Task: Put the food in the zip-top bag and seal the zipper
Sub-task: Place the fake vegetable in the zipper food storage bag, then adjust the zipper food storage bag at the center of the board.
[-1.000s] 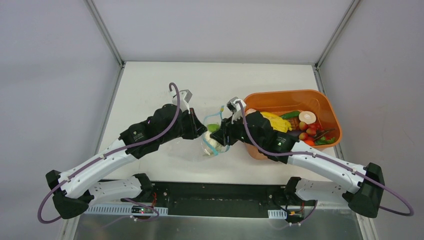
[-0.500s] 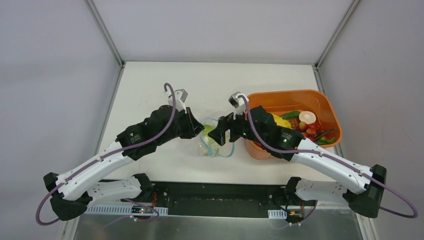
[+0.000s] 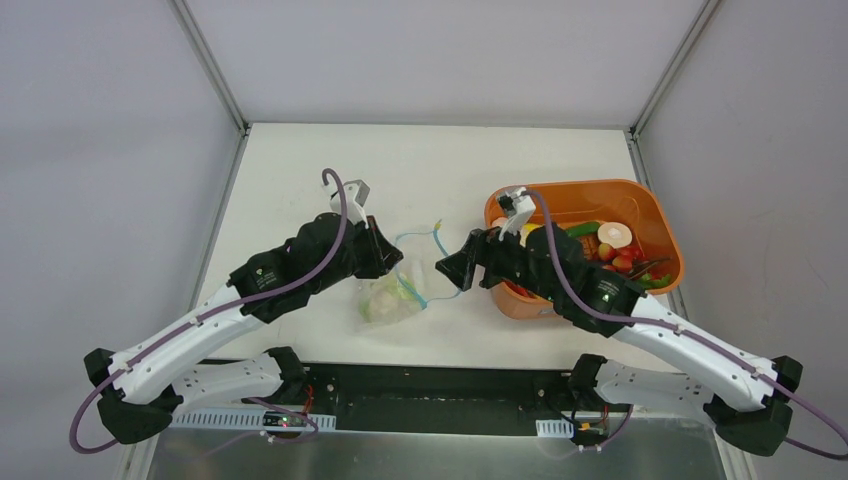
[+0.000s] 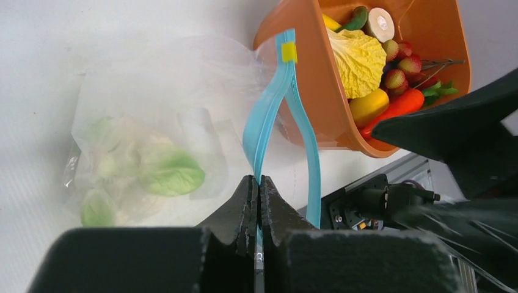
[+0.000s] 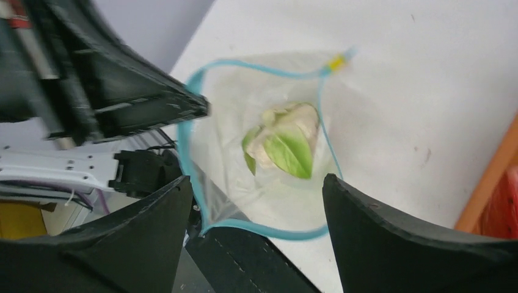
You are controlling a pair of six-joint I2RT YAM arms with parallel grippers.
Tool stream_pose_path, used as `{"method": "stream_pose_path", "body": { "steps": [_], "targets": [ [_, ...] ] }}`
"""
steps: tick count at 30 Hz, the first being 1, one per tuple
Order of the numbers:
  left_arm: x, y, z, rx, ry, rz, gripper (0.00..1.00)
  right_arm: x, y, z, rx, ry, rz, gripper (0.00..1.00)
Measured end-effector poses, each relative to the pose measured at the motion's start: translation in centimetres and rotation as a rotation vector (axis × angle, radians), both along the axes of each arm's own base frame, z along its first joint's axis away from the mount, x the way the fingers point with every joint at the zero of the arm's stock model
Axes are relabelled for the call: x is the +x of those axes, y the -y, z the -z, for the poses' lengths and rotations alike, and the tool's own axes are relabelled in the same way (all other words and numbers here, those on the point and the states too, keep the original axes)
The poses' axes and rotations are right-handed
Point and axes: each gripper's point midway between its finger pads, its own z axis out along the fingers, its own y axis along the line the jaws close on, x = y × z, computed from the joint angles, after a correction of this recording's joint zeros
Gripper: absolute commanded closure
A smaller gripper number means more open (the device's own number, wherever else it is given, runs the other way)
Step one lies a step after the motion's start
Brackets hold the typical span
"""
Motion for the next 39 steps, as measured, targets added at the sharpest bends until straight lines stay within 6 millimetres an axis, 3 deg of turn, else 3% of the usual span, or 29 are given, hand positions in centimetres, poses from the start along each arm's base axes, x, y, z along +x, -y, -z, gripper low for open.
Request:
{"method": "stream_pose_path", "body": {
  "steps": [5,9,12,15,17,22,26,34,35,39],
  "targets": [
    [0.0,-0.3,0.2,0.003,0.003,-0.008,1.0,0.7,1.3,5.6,-0.104,-0.133,0.123,0.31],
    [0.0,-0.3,0.5,0.007,-0.002,-0.008,1.0,1.0,1.2,8.5,-0.172,-0.204,0.157,0.52],
    [-0.1,-0.3,0.8,0.013,-0.006,-0.008,1.0,1.5,0.7,10.5,-0.216,-0.25,0.18,0.8],
    [-0.1,-0.4,1.0,0.017,-0.009,-0.008,1.0,1.9,0.4,11.7,-0.238,-0.283,0.201,0.95],
    [-0.1,-0.4,1.1,0.018,-0.01,-0.008,1.0,2.0,0.1,11.4,-0.223,-0.28,0.196,0.99],
    [0.1,-1.0,1.5,0.046,-0.009,-0.034,1.0,2.4,-1.3,8.9,-0.157,-0.252,0.15,1.0],
    [0.2,-3.5,1.7,0.119,0.012,-0.097,1.0,2.8,-3.3,7.1,-0.118,-0.245,0.082,1.0],
    [-0.6,-9.8,-2.0,0.134,0.129,-0.24,1.0,3.0,-7.7,5.8,-0.078,-0.267,-0.055,0.95],
    [-0.6,-10.2,-2.3,0.133,0.136,-0.25,1.0,3.1,-8.0,5.7,-0.074,-0.267,-0.064,0.92],
    [-0.5,-10.6,-2.1,0.155,0.138,-0.267,1.0,3.4,-8.3,6.3,-0.088,-0.273,-0.069,0.59]
  ]
}}
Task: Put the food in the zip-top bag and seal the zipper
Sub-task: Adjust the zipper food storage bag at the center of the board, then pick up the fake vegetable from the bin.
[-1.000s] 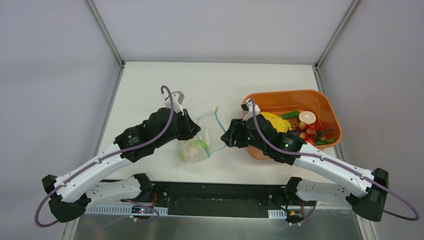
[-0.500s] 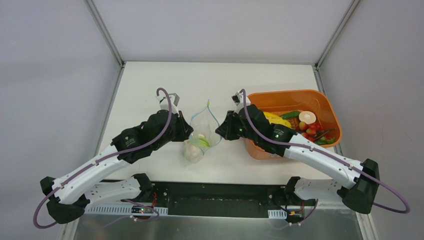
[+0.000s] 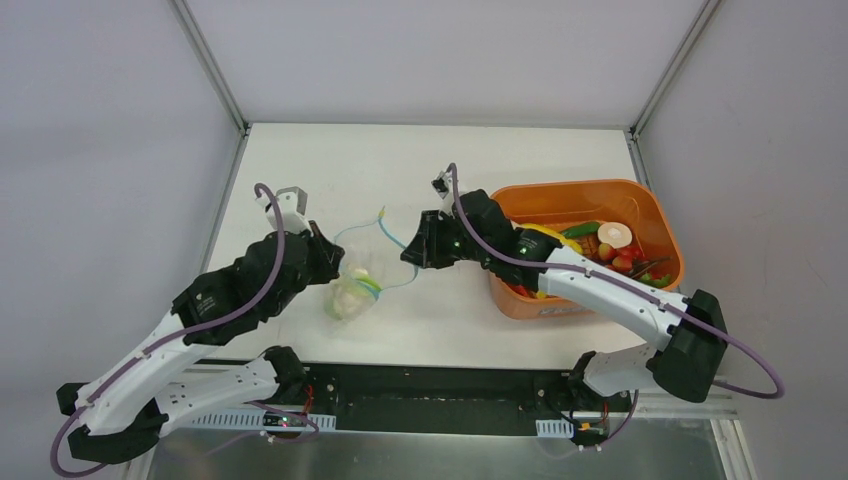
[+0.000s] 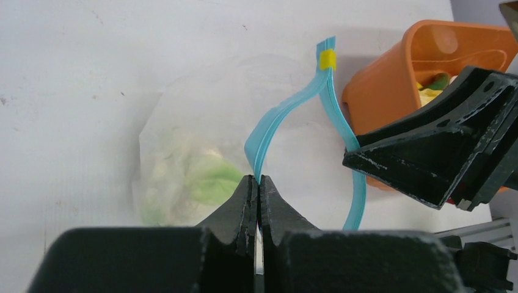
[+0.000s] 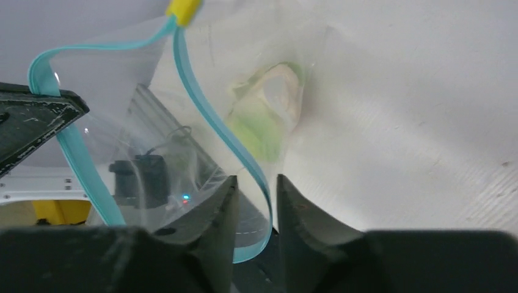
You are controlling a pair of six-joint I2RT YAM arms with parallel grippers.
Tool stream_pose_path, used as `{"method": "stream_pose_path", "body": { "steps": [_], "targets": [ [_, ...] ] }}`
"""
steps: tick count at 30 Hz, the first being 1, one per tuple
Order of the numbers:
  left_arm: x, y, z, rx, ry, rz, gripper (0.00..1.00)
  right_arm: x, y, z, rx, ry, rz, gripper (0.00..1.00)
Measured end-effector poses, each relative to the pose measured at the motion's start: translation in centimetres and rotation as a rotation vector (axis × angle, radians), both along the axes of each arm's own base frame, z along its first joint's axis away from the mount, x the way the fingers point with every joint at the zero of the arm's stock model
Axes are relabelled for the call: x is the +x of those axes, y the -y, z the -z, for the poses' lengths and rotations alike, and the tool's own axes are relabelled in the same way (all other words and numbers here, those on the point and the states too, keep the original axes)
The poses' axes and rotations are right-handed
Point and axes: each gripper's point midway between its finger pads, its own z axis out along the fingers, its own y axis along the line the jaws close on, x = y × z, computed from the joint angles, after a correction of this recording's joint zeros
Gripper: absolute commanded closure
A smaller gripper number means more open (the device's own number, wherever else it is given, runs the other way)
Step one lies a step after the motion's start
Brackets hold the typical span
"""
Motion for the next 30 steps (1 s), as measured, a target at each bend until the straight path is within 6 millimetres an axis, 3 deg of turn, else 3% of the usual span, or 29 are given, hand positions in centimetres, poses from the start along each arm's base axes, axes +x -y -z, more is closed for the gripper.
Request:
{"method": "stream_pose_path", "body": {
  "steps": [6,8,11,15,18,20,24,27,30],
  "targets": [
    [0.8,1.3,3.1,0.078,-0.062,0.005,1.0,1.9,2.4,1.2,-0.054,-0.026,0.06,0.33],
    [1.1,1.9,3.9,0.094,-0.079,0.011,1.0,2.4,3.9,0.8,-0.055,-0.015,0.09,0.27],
    [1.4,3.0,4.9,0.104,-0.104,0.032,1.0,2.6,6.9,-1.4,-0.039,0.058,0.157,0.21],
    [1.5,4.4,5.0,0.076,-0.112,0.067,1.0,5.3,13.7,-5.8,-0.027,0.209,0.423,0.13],
    [1.5,5.2,4.8,0.05,-0.113,0.093,1.0,9.1,21.4,-6.2,-0.109,0.247,0.736,0.12],
    [1.5,5.5,4.7,0.041,-0.113,0.104,1.0,11.1,26.8,-5.0,-0.179,0.21,0.93,0.12],
    [1.5,5.9,4.5,0.036,-0.109,0.124,1.0,13.2,34.2,-1.1,-0.251,0.063,1.162,0.11],
    [1.7,5.9,4.4,0.037,-0.1,0.125,1.0,13.7,37.6,2.4,-0.263,-0.075,1.252,0.11],
    [1.8,6.1,4.5,0.031,-0.091,0.127,1.0,14.2,38.6,4.9,-0.254,-0.185,1.282,0.11]
  ]
}}
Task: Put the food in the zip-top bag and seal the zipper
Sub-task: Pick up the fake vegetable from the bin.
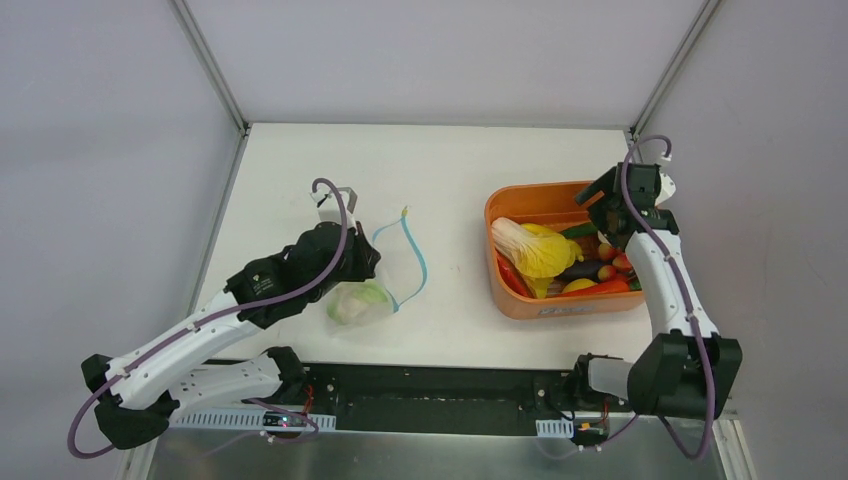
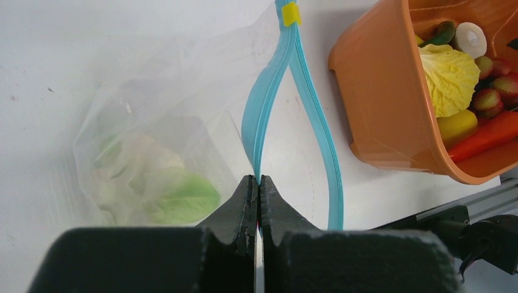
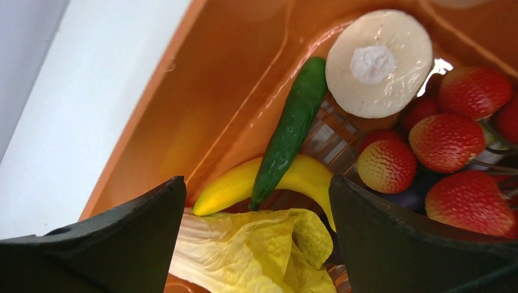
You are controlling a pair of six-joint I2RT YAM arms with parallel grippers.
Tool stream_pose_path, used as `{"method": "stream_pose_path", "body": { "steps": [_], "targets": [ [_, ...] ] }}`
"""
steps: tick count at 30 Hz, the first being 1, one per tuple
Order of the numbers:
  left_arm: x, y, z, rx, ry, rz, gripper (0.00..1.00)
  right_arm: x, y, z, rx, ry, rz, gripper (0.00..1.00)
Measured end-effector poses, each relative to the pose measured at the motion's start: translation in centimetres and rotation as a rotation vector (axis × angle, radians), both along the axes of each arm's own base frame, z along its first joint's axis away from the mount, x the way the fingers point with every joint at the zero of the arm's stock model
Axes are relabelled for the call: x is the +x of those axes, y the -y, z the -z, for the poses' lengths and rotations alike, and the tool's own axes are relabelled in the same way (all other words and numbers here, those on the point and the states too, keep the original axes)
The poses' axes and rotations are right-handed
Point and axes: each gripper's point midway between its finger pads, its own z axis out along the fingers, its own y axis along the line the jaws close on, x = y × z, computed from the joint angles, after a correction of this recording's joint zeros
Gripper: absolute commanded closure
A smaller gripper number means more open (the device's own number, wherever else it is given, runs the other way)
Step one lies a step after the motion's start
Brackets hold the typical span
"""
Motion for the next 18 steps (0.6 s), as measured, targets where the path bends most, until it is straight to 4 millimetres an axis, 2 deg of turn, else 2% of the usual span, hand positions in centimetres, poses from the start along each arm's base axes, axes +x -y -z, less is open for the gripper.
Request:
{"method": "stream_pose_path", "body": {
  "steps": [5,12,18],
  "targets": [
    [0.2,0.0,0.5,0.0,0.007,-0.002,1.0,0.9,-0.1,3.8,0.064,-0.105,0.031,0.12],
    [0.5,0.1,0.7,-0.001,0.022,0.002,1.0,2.0,0.6,8.3,0.075,-0.188,0.111,0.2],
    [0.8,0.0,1.0,-0.003,0.017,-0.005,1.0,3.4,0.8,11.4,0.096,-0.219,0.158,0.36]
  ]
}}
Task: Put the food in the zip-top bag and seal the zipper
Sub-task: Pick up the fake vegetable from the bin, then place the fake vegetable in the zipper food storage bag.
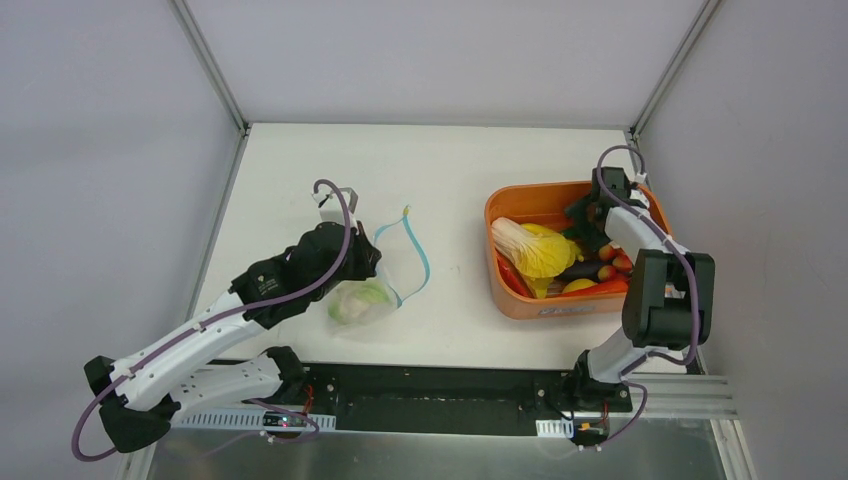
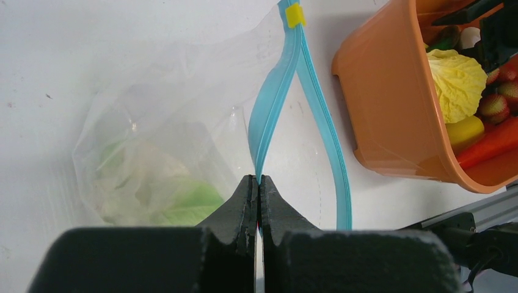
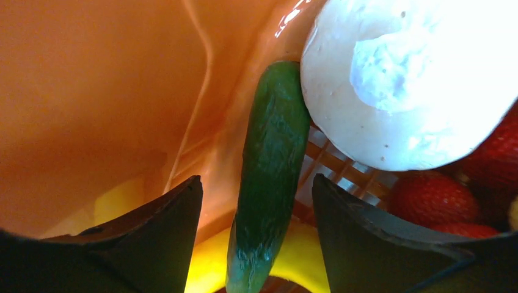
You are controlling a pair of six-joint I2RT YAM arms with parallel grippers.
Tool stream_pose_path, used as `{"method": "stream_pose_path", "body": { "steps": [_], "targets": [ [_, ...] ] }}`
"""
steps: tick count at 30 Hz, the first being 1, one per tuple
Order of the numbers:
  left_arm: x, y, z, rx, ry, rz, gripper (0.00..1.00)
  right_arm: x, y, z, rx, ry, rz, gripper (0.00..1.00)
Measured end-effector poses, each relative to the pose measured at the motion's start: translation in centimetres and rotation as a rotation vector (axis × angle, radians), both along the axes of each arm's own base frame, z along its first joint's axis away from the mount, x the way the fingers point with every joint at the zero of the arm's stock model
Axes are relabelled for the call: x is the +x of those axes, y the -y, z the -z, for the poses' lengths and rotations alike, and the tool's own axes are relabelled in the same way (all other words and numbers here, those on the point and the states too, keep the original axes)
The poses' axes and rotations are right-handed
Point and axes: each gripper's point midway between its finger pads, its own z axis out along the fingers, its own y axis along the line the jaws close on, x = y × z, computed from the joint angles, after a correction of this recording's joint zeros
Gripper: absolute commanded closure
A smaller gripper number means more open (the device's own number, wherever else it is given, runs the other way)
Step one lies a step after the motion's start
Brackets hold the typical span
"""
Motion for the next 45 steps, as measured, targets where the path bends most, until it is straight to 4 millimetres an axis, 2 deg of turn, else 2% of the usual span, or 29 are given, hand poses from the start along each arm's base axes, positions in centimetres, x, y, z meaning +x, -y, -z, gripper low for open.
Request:
{"method": "stream_pose_path", "body": {
  "steps": [5,9,13,18,21,26,35,38,45],
  "targets": [
    [0.1,-0.2,0.2,0.007,-0.01,-0.006,1.0,-0.3,-0.5,1.6,0.035,-0.025,0.008,0.67],
    [0.1,-0.2,0.2,0.007,-0.011,-0.006,1.0,-1.0,-0.5,1.5,0.042,0.004,0.016,0.83],
    [0.0,-0.1,0.3,0.001,-0.018,-0.006,1.0,-1.4,-1.1,-1.2,0.06,0.097,-0.016,0.83],
    [-0.3,0.2,0.1,-0.032,-0.031,0.004,1.0,-0.9,-1.8,-6.6,0.08,0.274,-0.054,0.83],
    [-0.6,0.4,-0.1,-0.047,-0.035,0.017,1.0,-1.2,-2.2,-9.0,0.084,0.353,-0.075,0.83],
    [-0.9,0.6,-0.1,-0.06,-0.046,0.033,1.0,-2.6,-3.3,-10.2,0.111,0.393,-0.131,0.81],
    [-1.2,0.8,0.2,-0.071,-0.064,0.038,1.0,-5.2,-10.0,-13.0,0.311,0.47,-0.521,0.74],
    [-1.2,0.9,0.3,-0.072,-0.066,0.04,1.0,-6.3,-11.7,-13.2,0.355,0.465,-0.636,0.72],
    [-1.4,1.2,0.4,-0.078,-0.078,0.059,1.0,-9.0,-14.3,-12.9,0.423,0.429,-0.828,0.74]
  ]
}}
